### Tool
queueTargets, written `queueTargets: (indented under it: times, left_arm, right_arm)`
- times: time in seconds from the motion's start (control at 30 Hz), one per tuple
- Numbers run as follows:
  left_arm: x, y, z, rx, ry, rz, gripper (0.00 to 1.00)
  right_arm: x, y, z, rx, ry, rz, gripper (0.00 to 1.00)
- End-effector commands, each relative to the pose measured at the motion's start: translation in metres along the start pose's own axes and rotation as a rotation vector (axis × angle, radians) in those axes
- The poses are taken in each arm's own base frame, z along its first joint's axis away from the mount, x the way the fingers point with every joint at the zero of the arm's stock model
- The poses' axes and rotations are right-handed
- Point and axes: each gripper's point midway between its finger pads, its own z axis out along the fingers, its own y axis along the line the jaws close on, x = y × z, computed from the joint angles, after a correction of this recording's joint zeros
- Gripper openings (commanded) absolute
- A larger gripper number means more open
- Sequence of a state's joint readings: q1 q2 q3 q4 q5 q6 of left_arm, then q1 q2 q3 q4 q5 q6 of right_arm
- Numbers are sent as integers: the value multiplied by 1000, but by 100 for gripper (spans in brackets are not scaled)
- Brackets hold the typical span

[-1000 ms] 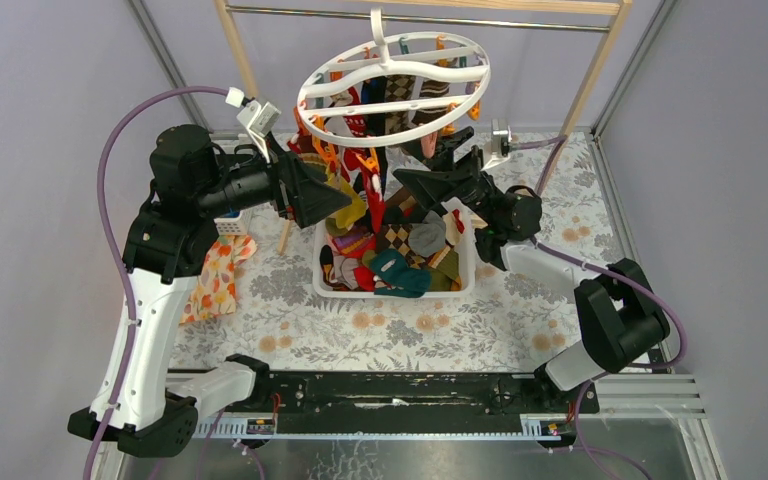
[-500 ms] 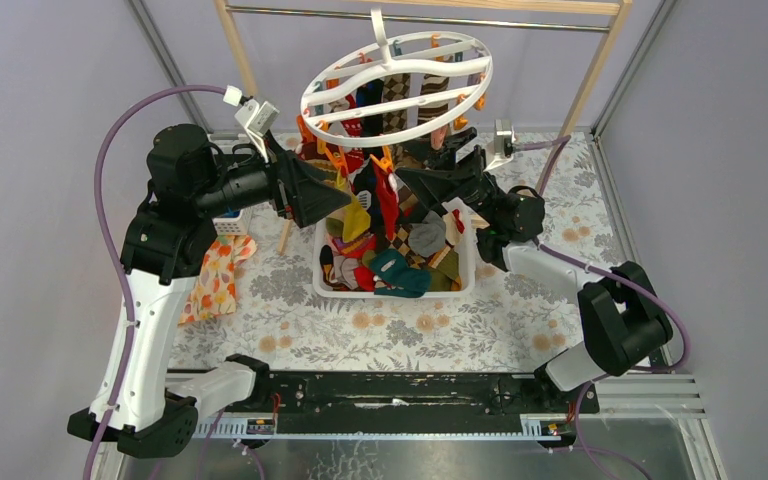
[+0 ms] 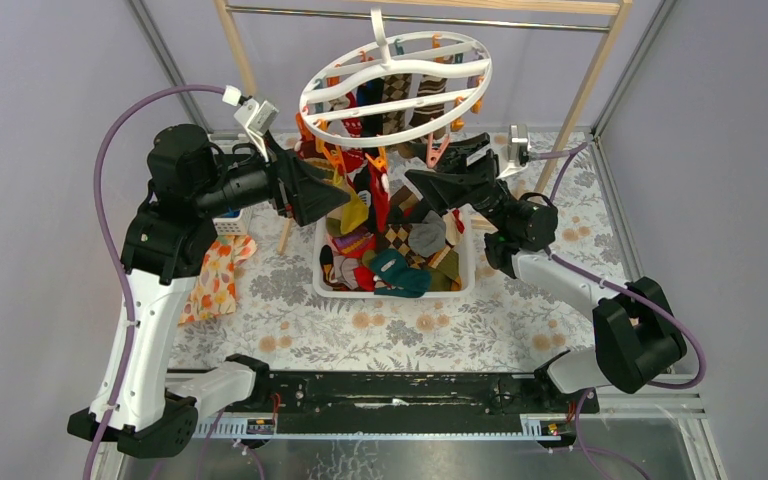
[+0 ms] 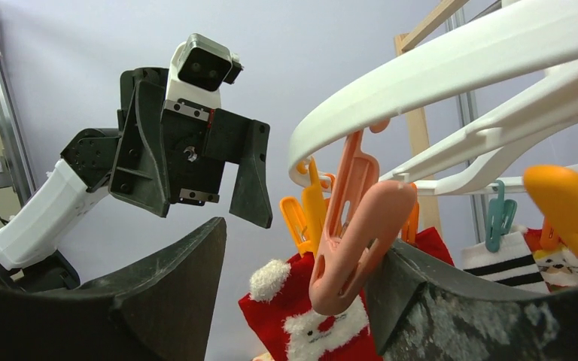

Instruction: Clip the socks to the hanger

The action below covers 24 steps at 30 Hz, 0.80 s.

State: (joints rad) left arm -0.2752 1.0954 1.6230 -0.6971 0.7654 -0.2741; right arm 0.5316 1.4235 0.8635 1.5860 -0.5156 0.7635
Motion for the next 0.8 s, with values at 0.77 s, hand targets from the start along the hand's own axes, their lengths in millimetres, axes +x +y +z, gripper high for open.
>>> queueTargets:
  times: [0.77]
  left_arm:
    - [-1,2,-2,-21,-1,35,94]
  right_arm:
    - [-2,-17,-20,58,-44,65,93]
